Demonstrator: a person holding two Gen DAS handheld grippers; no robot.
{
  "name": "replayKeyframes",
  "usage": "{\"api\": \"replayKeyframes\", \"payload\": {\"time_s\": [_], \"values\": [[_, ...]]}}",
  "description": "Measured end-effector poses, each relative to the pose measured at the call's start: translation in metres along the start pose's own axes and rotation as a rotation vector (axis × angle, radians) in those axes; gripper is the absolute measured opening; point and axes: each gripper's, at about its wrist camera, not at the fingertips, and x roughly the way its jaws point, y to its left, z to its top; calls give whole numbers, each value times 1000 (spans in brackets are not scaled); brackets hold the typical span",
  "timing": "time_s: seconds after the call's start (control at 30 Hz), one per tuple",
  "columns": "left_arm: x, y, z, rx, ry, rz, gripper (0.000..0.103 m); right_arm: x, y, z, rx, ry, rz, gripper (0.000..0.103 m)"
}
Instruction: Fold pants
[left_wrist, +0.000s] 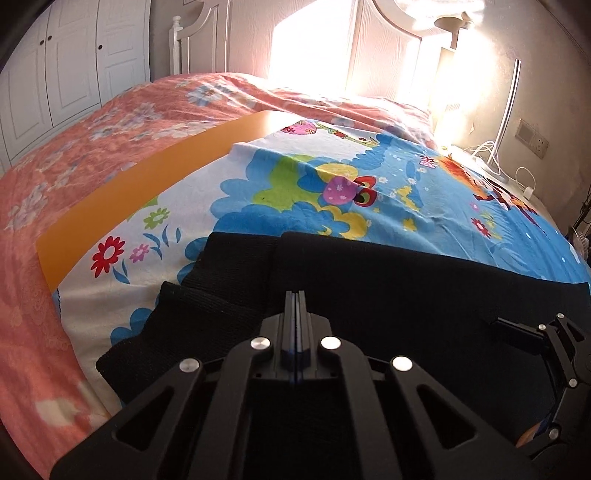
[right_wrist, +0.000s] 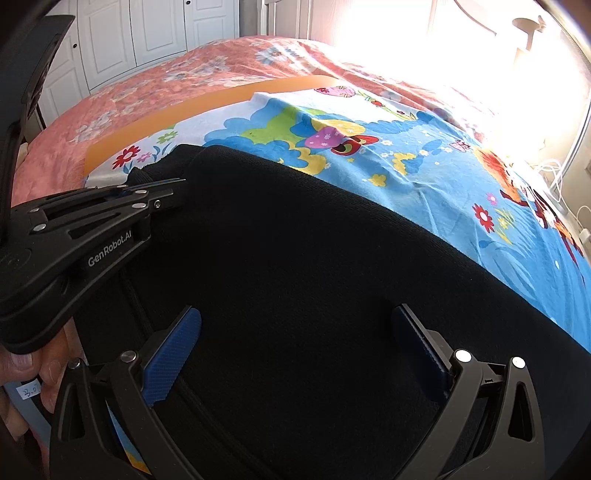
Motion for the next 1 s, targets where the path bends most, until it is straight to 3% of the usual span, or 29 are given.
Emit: {"api": "replayKeyframes", "payload": {"time_s": [0.17,0.47,0.63,0.73,0.77,0.83,0.9,1.0], "values": [[-5,2,5,-15,-35,19,1,0,0,0,1,-1,1,99],[8,20,21,-44,-5,96,2,0,0,0,1,-1,1,99],[-4,6,33,-8,-49,32,12,-1,1,0,1,-2,-2,99],[6,-16,43,79,5,-1,17,-1,1,0,2,-2,-1,99],[16,-23,45,117,46,7,22,-1,0,0,2,-2,-1,99],[32,-28,46,152,75,73,22,-1,1,0,3,-3,1,99],[35,-20,49,121,63,148,24,-1,0,0,3,-3,4,99],[14,-3,49,28,1,177,24,-1,1,0,4,-3,6,99]]}}
